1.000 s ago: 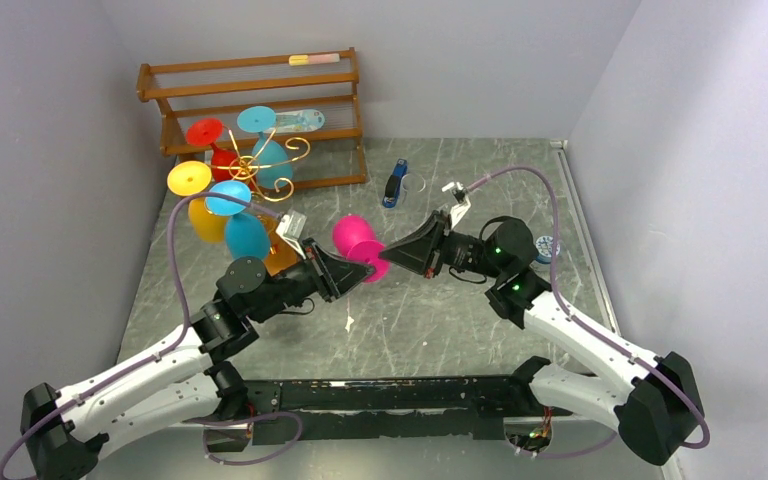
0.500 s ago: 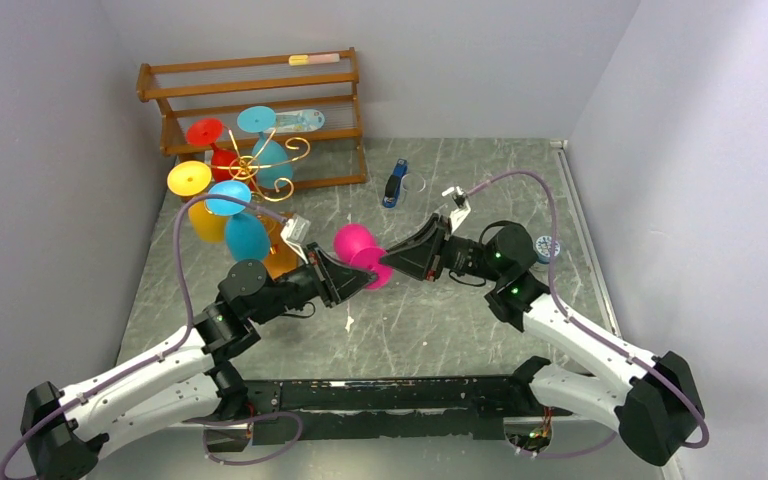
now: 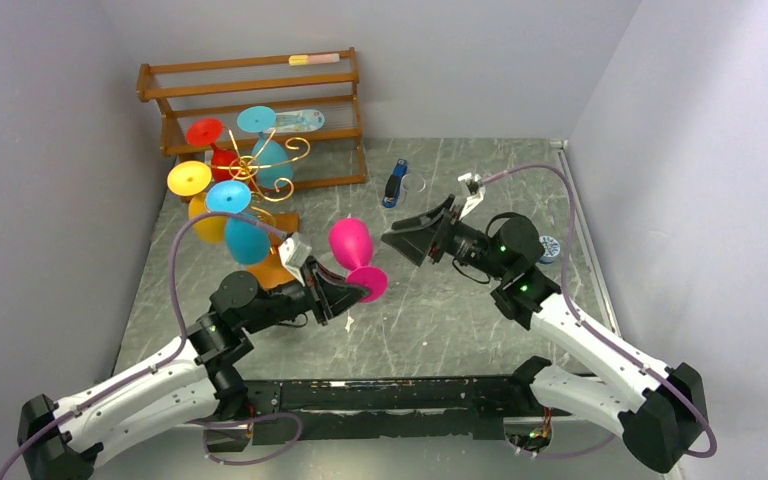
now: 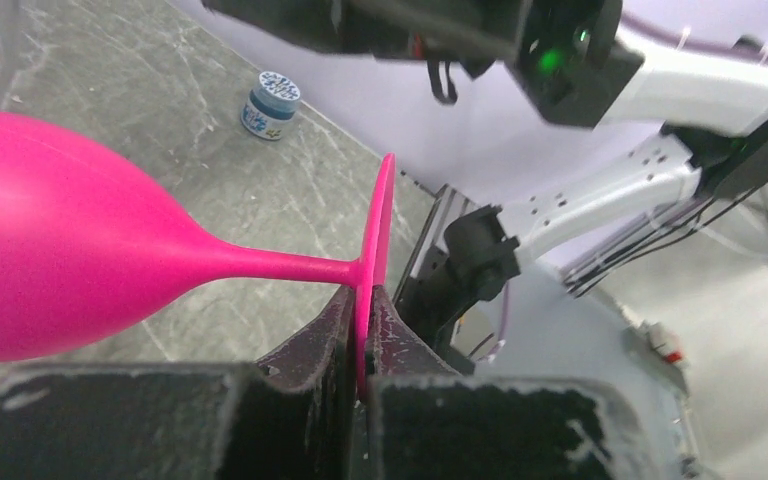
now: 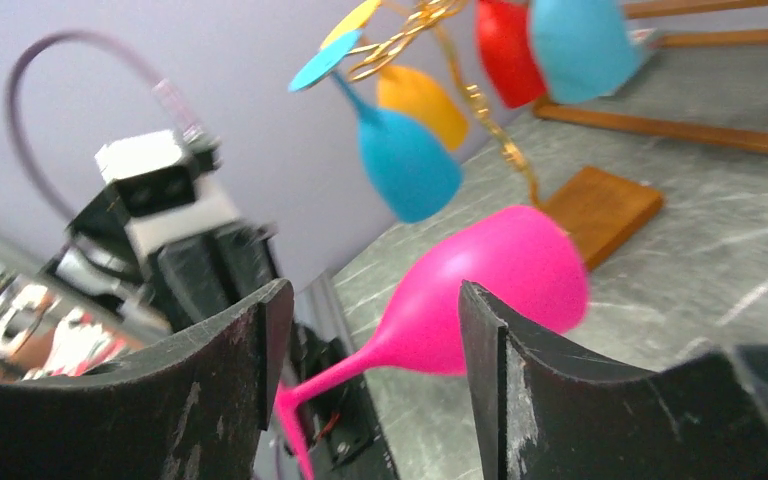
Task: Take the wine glass off the wine glass rack
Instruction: Place the wine glass at the center of the board.
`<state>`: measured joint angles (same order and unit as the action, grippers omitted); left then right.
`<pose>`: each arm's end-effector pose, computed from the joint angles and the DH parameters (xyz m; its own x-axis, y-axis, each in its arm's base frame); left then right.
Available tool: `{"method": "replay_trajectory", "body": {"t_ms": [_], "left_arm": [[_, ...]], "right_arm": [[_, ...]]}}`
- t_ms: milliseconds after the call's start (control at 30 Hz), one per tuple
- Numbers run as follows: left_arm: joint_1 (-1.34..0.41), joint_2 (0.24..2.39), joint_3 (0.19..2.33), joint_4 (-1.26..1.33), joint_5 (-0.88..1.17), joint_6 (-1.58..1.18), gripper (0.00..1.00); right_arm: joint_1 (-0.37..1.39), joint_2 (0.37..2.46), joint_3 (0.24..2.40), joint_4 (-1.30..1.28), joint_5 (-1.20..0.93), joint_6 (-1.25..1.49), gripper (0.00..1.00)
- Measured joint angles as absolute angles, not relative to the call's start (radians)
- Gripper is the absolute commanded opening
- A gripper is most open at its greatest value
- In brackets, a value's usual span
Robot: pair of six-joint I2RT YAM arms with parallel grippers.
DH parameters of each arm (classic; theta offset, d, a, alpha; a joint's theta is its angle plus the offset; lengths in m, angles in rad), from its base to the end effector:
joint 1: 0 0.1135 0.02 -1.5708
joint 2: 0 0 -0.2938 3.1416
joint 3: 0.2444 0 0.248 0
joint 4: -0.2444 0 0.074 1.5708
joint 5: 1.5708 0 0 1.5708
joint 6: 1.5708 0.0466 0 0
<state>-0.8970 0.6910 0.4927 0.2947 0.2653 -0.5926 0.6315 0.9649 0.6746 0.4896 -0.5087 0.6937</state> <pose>0.0901 -0.1325 0.3236 -0.4623 -0.2848 -0.8397 0.7942 0.2883 -0.5350 0.1584 0.1440 0.3663 -0.4532 0.3604 -0.8153 -0.7949 0.2506 0.5526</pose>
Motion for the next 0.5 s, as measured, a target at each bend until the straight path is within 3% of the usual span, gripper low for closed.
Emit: {"method": "replay_trajectory", "body": {"t_ms": [167,500], "left_arm": [[-0.897,0.654,0.455,0.276,0.356,-0.436,0.05],[-0.897,0.746,0.575,-0.029,0.612,-0.078,0.05]], "right_arm": [[0.625,0.974,0.722,0.395,-0.373,0.680,0.75],[0.518,1.153,0.925,0.193,-0.474,0.649,0.77]]}}
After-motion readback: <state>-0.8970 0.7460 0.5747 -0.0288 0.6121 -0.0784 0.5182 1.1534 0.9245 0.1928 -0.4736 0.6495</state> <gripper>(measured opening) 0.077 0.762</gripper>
